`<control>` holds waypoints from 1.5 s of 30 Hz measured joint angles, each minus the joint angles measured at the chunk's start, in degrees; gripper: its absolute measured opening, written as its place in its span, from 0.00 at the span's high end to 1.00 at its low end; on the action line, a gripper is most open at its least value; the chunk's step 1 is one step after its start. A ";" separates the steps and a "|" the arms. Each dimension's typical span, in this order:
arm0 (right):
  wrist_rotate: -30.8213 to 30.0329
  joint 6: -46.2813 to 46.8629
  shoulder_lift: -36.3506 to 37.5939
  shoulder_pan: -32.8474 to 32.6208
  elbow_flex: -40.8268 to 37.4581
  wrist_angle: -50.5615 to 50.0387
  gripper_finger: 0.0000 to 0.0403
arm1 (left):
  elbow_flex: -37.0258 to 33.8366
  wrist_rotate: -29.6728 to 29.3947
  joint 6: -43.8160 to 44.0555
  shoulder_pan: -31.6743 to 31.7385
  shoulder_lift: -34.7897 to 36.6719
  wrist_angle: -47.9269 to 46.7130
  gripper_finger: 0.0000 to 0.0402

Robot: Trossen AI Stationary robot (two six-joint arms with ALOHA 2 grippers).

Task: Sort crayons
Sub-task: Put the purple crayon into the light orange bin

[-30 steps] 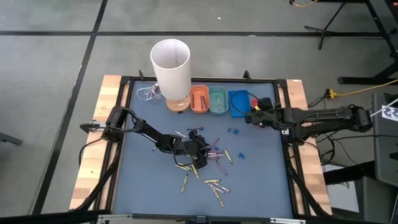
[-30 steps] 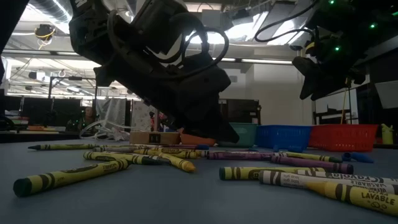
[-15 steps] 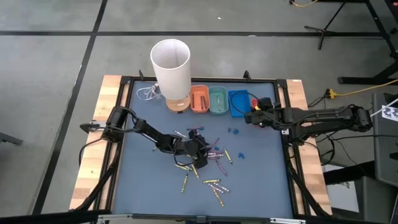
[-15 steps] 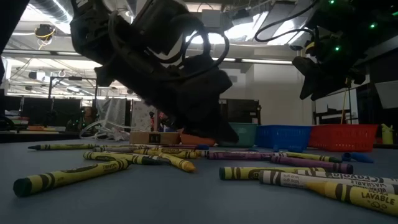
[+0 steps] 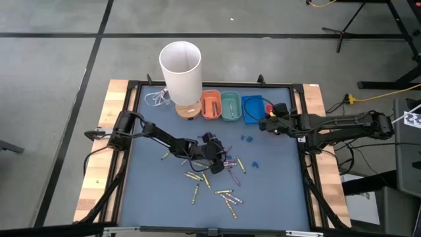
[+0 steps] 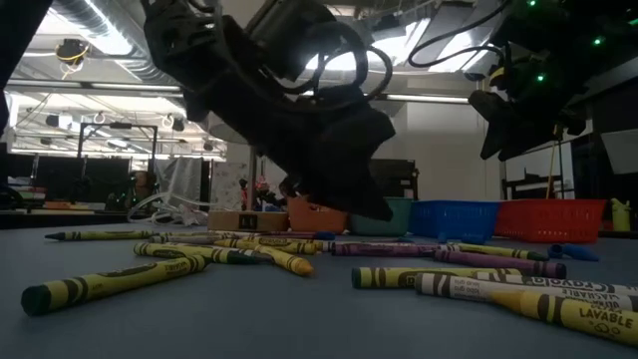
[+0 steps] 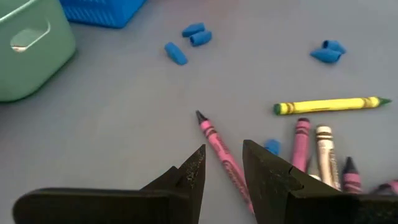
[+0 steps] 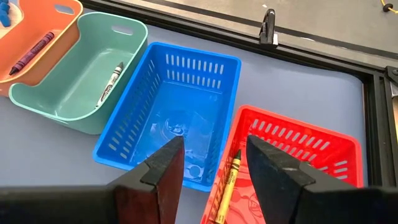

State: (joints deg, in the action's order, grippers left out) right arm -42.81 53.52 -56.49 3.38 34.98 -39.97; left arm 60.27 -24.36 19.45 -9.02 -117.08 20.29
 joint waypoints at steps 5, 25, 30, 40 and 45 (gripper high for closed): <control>0.00 0.00 0.00 0.00 0.00 0.00 0.57 | -0.07 0.03 1.42 -0.79 0.00 -2.87 0.77; 0.00 0.00 0.00 0.00 0.00 0.00 0.57 | -0.05 -0.15 5.54 -1.30 0.00 -2.70 0.77; 0.00 0.00 0.00 0.02 0.00 0.00 0.57 | -0.05 -0.15 5.61 -1.31 0.00 -2.70 0.77; -0.02 0.00 0.00 0.00 0.00 0.00 0.57 | 0.05 0.27 5.69 -1.31 -0.78 -1.73 0.77; -0.02 0.00 -0.02 0.00 0.00 -0.10 0.57 | 1.42 1.83 5.87 -1.32 -4.31 0.28 0.77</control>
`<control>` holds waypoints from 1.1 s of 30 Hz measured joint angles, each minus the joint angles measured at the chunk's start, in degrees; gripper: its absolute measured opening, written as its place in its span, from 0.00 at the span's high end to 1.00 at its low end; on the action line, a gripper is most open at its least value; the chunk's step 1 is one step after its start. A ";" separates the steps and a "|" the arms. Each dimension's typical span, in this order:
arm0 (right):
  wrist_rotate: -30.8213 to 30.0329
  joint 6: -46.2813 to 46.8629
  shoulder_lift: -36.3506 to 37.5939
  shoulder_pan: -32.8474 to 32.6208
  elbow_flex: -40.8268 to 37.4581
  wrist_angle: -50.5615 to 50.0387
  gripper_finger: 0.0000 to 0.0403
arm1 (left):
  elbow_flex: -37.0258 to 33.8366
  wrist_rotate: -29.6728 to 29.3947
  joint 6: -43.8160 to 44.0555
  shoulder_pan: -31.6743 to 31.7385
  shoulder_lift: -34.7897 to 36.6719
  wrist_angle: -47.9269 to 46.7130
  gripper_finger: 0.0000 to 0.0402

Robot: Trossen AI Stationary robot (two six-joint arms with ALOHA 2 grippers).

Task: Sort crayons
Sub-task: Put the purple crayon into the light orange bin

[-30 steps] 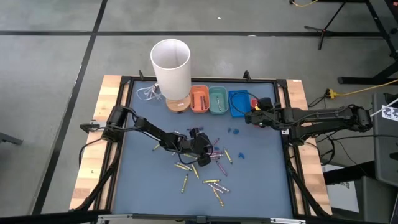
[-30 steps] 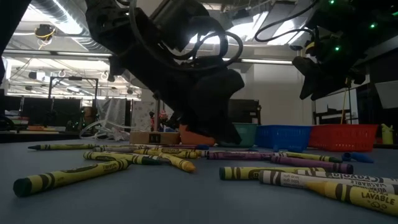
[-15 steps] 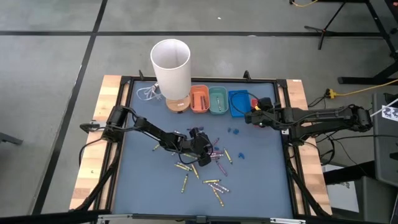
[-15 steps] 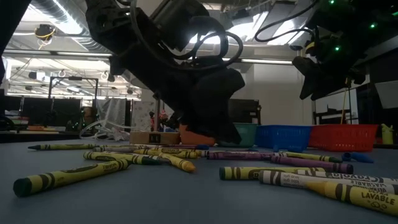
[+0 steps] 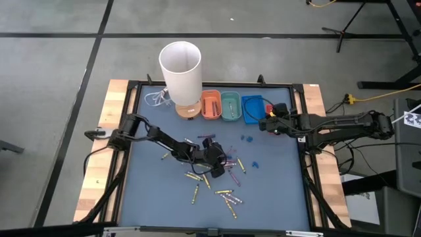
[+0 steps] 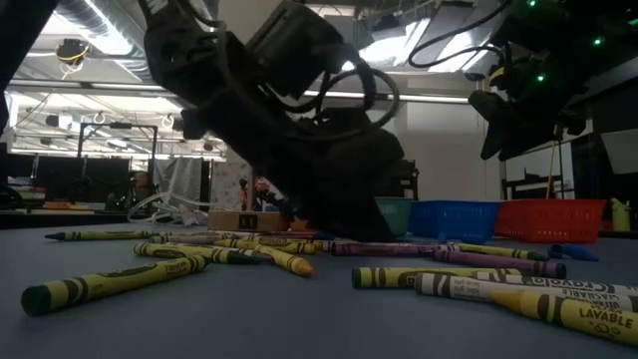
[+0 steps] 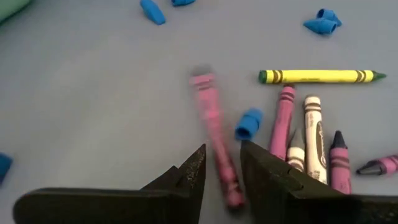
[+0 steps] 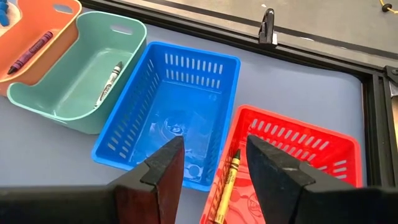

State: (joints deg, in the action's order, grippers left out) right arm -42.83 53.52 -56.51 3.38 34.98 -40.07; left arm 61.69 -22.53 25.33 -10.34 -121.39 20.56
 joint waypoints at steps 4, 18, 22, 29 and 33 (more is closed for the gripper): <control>-0.01 0.00 0.00 0.00 0.00 0.02 0.57 | 0.70 -0.91 0.00 -0.03 -0.91 -0.03 0.77; 0.00 0.00 0.00 0.00 0.00 -0.03 0.57 | 0.83 -1.79 -0.40 0.09 -0.81 -2.27 0.85; 0.00 0.00 0.00 0.00 0.00 -0.03 0.57 | 0.79 -1.78 -0.39 0.10 -0.79 -2.30 0.94; 0.00 0.00 0.00 0.00 0.00 -0.03 0.57 | 0.72 -2.01 -0.40 0.15 -0.45 -2.41 0.97; 0.00 0.00 0.00 0.00 0.00 -0.03 0.57 | 0.61 -2.70 -0.47 0.48 0.31 -2.30 0.97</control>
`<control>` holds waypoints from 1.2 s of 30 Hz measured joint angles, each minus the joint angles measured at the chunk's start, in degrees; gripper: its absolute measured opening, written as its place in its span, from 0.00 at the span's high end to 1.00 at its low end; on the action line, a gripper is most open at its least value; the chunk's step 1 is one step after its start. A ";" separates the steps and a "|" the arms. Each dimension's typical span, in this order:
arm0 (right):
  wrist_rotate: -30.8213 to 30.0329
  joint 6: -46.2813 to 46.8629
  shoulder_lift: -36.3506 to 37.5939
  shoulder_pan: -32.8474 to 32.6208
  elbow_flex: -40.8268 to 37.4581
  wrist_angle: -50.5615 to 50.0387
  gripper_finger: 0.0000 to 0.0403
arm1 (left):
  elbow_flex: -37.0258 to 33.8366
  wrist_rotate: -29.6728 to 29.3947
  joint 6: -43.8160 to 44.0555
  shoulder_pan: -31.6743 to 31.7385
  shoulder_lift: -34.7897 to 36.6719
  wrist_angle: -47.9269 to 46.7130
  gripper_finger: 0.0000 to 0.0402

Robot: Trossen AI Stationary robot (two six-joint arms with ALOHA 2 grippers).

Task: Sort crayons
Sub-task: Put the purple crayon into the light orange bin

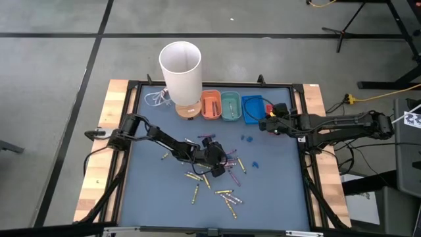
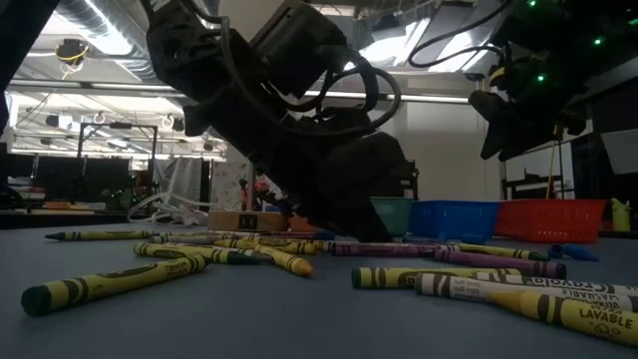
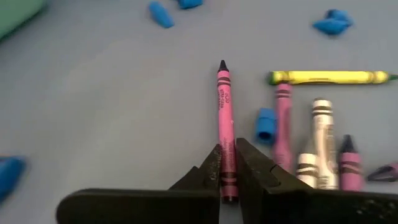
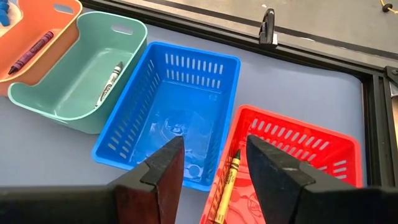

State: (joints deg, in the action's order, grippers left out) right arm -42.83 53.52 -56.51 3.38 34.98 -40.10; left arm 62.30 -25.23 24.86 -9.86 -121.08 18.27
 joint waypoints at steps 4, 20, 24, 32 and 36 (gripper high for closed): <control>-0.01 0.00 0.02 0.02 0.00 0.09 0.57 | -0.11 -1.36 -0.07 1.28 2.02 -1.31 0.97; -0.04 0.00 0.00 0.00 0.00 0.04 0.57 | -0.06 -16.84 1.94 12.70 10.30 -2.39 0.97; -0.05 0.00 0.00 0.01 0.00 0.07 0.57 | -0.04 -18.09 5.34 15.21 10.30 -2.62 0.97; -0.09 0.00 0.00 0.00 0.00 0.08 0.57 | -0.02 -17.19 8.07 17.41 10.30 -3.07 0.97; -0.09 0.00 0.00 0.01 0.00 0.08 0.57 | -0.02 -18.47 8.13 17.33 10.30 -3.71 0.97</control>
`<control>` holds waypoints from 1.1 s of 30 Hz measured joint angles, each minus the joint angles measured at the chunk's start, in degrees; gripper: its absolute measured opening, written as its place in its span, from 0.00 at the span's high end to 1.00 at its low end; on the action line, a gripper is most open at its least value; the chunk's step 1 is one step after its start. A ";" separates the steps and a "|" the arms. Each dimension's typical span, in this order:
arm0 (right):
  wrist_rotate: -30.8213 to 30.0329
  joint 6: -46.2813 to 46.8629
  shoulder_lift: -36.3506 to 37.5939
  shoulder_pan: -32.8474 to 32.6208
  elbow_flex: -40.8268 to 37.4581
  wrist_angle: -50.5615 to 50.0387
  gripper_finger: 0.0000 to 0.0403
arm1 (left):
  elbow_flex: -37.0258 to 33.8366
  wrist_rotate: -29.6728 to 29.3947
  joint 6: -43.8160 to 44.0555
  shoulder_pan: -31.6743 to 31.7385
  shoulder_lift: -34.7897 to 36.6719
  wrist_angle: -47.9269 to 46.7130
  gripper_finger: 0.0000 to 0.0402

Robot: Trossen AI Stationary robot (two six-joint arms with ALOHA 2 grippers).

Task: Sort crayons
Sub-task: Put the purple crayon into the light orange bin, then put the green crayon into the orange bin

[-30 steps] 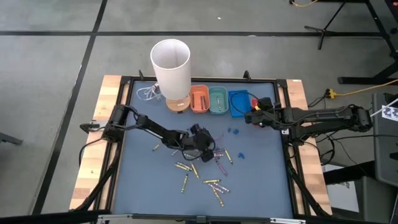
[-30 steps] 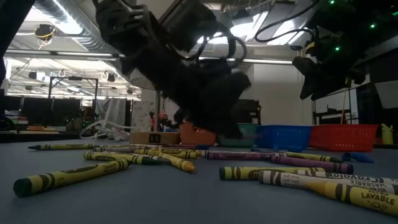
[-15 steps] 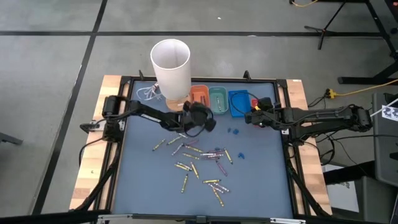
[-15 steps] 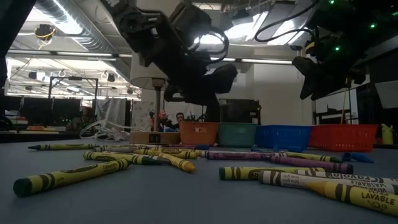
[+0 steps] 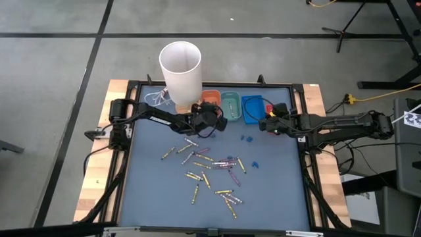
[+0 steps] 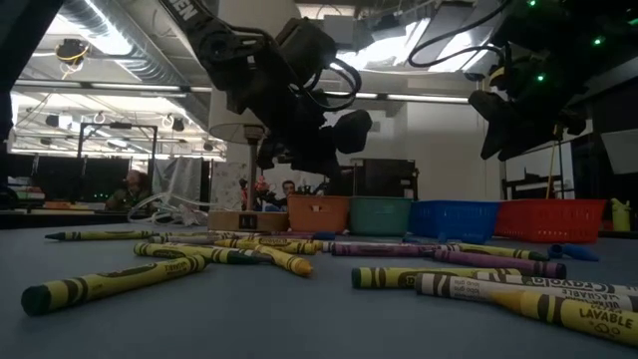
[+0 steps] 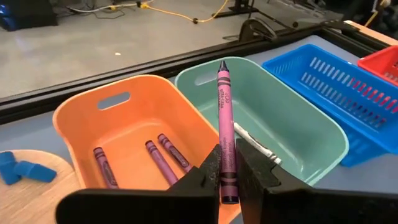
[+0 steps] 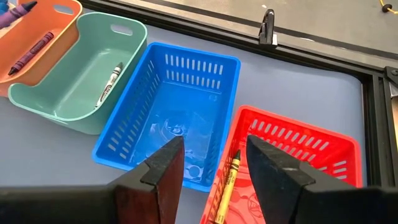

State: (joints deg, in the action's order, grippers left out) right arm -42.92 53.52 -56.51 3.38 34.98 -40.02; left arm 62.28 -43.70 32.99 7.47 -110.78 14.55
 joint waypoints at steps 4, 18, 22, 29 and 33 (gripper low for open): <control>-0.03 0.00 0.00 -0.01 0.00 0.01 0.57 | 0.02 -1.40 0.98 0.03 0.00 -0.69 0.97; -0.05 0.00 0.00 -0.01 0.00 0.03 0.57 | 0.04 -1.51 4.42 0.13 0.00 -3.88 0.86; -0.02 0.00 0.00 0.00 0.00 0.03 0.57 | 0.04 -1.45 4.42 0.13 0.00 -3.85 0.76; 0.03 0.00 0.00 0.01 0.00 0.12 0.57 | 0.04 -1.41 3.20 0.07 0.04 -3.23 0.70; 0.04 0.00 0.00 -0.01 0.00 0.18 0.57 | 0.04 0.84 -0.82 -0.51 1.71 -2.87 0.71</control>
State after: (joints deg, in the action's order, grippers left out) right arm -42.88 53.52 -56.51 3.38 34.98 -39.84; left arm 62.33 -42.87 32.17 6.96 -109.07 11.68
